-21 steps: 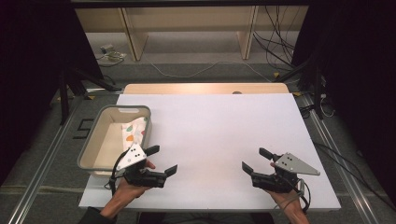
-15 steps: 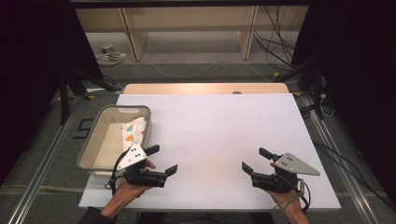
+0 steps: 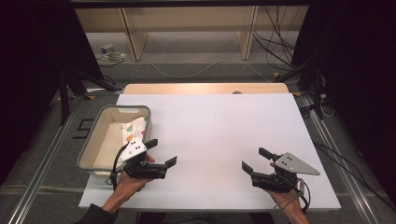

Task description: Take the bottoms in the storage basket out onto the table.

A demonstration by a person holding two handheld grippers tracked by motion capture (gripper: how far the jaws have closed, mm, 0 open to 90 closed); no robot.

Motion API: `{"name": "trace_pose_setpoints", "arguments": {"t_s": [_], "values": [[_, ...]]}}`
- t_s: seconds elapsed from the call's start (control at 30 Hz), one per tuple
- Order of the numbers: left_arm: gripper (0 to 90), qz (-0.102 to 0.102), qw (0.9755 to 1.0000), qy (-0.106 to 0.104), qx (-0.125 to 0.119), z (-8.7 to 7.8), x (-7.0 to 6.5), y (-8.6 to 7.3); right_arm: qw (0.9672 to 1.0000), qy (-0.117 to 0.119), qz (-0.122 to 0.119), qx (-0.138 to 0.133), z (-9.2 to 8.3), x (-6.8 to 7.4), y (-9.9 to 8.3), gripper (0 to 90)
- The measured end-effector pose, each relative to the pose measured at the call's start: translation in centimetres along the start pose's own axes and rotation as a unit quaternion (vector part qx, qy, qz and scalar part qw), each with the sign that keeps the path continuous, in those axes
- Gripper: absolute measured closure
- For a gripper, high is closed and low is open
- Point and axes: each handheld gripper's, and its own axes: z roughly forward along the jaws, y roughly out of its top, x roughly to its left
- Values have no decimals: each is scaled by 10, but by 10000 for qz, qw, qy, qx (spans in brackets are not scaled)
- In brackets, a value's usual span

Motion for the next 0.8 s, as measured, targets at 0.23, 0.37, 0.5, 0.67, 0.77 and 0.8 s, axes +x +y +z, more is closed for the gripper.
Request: {"name": "trace_pose_setpoints", "arguments": {"t_s": [0.23,0.37,0.5,0.67,0.77,0.8], "values": [[40,-66,9998,169,89,10,7,9,10000,-22,40,-10,-1,-1,0,210],[40,-86,9996,220,152,17,10,14,10000,-24,42,-11,-1,-1,1,211],[40,-141,9993,261,207,21,14,21,10000,-24,45,-14,-1,-1,1,211],[40,-191,9990,328,236,26,21,32,10000,-26,42,-7,-1,-1,0,211],[40,-201,9988,373,266,29,26,38,10000,-30,64,12,-1,-1,0,211],[43,-238,9986,410,236,30,29,39,10000,-26,35,0,-1,-1,0,211]]}}
